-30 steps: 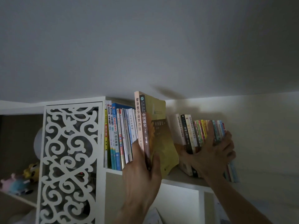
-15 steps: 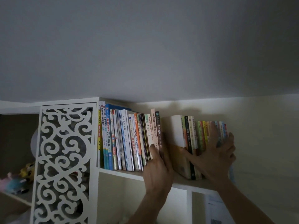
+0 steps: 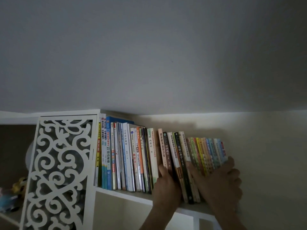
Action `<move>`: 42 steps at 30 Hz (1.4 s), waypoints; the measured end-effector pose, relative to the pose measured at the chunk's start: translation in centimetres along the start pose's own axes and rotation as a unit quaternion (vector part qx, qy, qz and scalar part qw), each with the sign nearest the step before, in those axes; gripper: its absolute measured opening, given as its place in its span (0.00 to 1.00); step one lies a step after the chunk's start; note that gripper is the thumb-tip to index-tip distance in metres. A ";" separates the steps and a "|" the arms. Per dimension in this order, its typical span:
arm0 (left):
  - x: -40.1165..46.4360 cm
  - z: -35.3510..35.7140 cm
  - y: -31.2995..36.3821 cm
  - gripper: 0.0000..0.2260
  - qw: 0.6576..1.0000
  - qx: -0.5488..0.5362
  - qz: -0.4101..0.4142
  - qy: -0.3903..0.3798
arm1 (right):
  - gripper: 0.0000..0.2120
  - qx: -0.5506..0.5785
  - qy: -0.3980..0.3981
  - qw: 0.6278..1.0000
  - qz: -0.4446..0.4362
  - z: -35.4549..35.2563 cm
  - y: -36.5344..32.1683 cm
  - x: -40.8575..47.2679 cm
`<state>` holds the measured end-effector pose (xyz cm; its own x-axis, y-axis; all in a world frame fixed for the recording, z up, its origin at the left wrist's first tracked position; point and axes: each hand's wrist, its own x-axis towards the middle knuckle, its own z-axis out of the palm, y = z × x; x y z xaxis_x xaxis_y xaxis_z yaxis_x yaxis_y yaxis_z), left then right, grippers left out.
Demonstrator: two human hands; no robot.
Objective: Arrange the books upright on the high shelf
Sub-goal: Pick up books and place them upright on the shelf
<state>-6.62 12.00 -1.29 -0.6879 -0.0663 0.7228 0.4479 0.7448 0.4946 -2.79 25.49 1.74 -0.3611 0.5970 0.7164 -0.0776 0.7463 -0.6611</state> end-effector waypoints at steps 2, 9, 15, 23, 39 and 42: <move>0.1 -1.3 -0.2 0.24 0.998 0.053 0.023 -0.016 | 0.64 -0.014 -0.006 1.000 -0.017 0.4 -0.6 -0.4; 0.4 -2.0 -0.9 0.30 0.949 0.145 0.252 0.124 | 0.64 -0.047 0.001 0.997 -0.068 0.6 -0.6 -0.5; 4.2 -1.5 -4.9 0.33 0.933 0.219 0.273 0.087 | 0.63 -0.064 -0.001 0.994 -0.085 3.3 -1.7 -0.8; 3.6 -3.9 -4.5 0.33 0.929 0.237 0.279 0.046 | 0.60 -0.077 0.018 0.993 -0.088 4.0 -0.7 -1.5; -18.4 -3.9 -26.1 0.19 0.965 0.209 0.094 -0.129 | 0.12 0.029 -0.308 0.916 -0.257 9.8 7.7 -26.9; -20.9 -2.4 -27.3 0.18 0.955 0.167 -0.095 -0.228 | 0.28 -0.136 -0.444 0.882 -0.084 13.0 9.9 -28.6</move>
<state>-3.15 -8.53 -28.76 -0.9496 0.0177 0.3129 0.1357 0.9231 0.3597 -5.36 11.99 -28.20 -0.9603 0.0955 0.2622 -0.0175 0.9172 -0.3982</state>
